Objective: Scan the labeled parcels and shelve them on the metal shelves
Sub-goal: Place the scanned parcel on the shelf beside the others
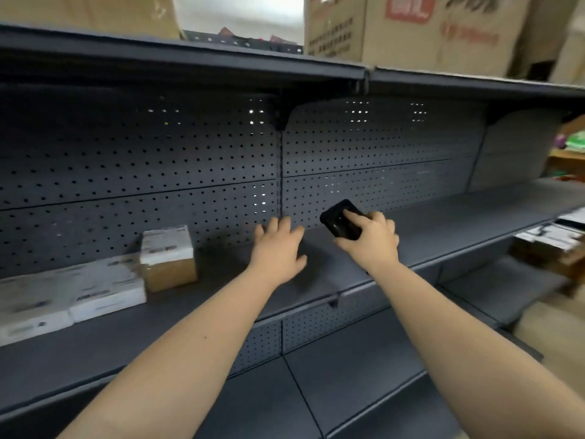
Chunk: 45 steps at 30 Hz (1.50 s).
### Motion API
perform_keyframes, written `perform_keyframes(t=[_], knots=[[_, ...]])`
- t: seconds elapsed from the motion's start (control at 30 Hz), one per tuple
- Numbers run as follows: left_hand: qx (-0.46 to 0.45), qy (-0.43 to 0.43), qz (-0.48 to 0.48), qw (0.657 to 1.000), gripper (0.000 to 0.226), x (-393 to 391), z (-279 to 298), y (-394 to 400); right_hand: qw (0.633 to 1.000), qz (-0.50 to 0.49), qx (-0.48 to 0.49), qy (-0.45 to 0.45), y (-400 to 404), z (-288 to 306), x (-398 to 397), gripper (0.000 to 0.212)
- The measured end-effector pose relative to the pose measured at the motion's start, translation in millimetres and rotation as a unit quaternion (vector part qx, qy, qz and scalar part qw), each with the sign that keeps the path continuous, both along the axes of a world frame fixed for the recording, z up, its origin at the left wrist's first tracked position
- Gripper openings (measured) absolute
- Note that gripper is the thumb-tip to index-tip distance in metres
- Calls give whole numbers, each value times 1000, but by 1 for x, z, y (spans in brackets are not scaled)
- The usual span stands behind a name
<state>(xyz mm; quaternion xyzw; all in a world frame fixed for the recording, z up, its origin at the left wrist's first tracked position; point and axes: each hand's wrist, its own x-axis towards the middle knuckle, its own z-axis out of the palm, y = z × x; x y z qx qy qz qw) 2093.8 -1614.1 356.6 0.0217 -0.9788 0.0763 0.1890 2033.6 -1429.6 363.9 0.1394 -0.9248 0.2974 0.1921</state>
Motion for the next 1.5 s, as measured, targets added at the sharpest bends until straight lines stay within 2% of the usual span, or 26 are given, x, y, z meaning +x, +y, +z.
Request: perform_keyframes(t=[0.17, 0.37, 0.5, 0.63, 0.9, 1.13, 1.33, 1.5], knots=[[-6, 13, -93, 996, 60, -69, 1, 148, 993, -115, 8, 9, 147, 0, -26, 66], [40, 1, -193, 980, 63, -148, -11, 363, 970, -240, 43, -6, 356, -13, -52, 66], [92, -49, -247, 963, 67, -192, -36, 503, 951, -300, 62, -40, 485, -43, -69, 64], [123, -97, -281, 947, 66, -225, -78, 610, 935, -341, 58, -83, 583, -93, -87, 61], [122, -176, -303, 928, 67, -309, -186, 741, 901, -389, 44, -190, 701, -195, -152, 62], [172, -262, -285, 906, 78, -436, -247, 821, 870, -436, 32, -230, 766, -239, -263, 64], [178, -303, -287, 891, 78, -530, -271, 889, 841, -466, -30, -273, 824, -262, -347, 64], [158, -323, -302, 883, 76, -582, -290, 966, 802, -533, -134, -234, 910, -270, -406, 61]])
